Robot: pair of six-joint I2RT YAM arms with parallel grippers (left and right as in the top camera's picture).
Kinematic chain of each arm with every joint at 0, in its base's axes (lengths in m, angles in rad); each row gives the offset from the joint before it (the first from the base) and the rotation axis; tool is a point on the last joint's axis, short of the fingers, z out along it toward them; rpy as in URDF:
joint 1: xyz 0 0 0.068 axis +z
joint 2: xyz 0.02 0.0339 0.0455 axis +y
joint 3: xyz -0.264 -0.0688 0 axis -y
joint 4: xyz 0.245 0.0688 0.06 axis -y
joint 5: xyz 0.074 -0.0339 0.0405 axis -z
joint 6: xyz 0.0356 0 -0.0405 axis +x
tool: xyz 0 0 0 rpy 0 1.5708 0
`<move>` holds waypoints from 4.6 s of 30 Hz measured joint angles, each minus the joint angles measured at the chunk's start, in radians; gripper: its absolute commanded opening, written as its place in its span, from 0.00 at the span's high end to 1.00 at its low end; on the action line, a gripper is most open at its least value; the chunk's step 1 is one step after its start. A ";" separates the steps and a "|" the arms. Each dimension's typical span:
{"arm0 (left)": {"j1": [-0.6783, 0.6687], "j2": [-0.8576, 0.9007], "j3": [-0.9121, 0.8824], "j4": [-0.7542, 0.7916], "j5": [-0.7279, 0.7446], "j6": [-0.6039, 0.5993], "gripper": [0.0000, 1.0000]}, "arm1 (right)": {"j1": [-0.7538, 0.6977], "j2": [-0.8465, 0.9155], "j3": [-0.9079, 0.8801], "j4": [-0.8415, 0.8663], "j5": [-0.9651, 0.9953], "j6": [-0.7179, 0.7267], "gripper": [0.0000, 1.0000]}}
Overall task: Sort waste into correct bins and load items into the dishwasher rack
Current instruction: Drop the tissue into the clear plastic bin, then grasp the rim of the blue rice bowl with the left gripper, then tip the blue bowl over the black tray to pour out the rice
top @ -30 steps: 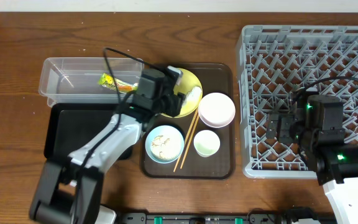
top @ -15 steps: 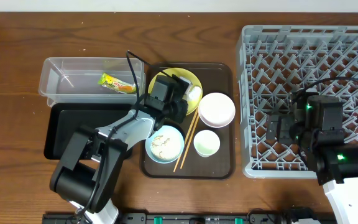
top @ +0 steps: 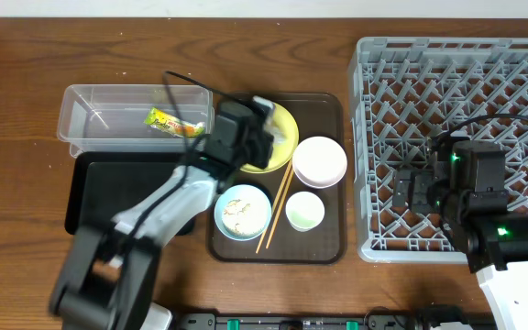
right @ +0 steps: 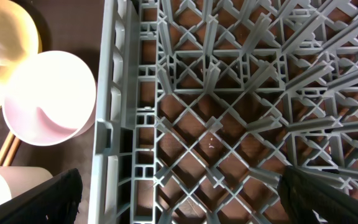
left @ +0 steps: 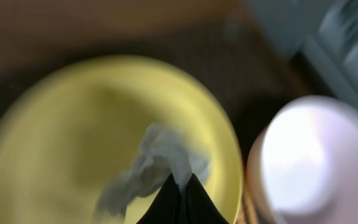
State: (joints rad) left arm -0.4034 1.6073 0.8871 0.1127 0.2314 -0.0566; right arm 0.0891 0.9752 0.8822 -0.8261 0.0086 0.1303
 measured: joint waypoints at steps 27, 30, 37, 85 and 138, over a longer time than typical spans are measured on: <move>0.346 -0.227 0.000 -0.138 -0.164 -0.034 0.50 | 0.000 0.000 0.000 0.005 0.000 0.000 0.01; 0.341 -0.230 0.000 -0.163 -0.164 -0.034 0.50 | 0.000 0.000 0.000 0.005 0.000 0.000 0.01; 0.216 -0.312 0.000 -0.386 -0.163 -0.037 0.50 | 0.000 0.000 0.001 0.007 0.000 0.000 0.01; -0.299 -0.026 0.002 -0.615 -0.174 -0.418 0.94 | 0.000 0.000 0.002 -0.005 0.000 0.011 0.01; 0.988 0.121 0.002 -0.789 1.241 0.055 0.94 | 0.000 0.000 0.002 -0.026 0.003 0.011 0.01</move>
State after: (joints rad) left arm 0.5846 1.7283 0.8890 -0.6765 1.4719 -0.0021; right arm 0.0891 0.9752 0.8837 -0.8520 0.0120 0.1417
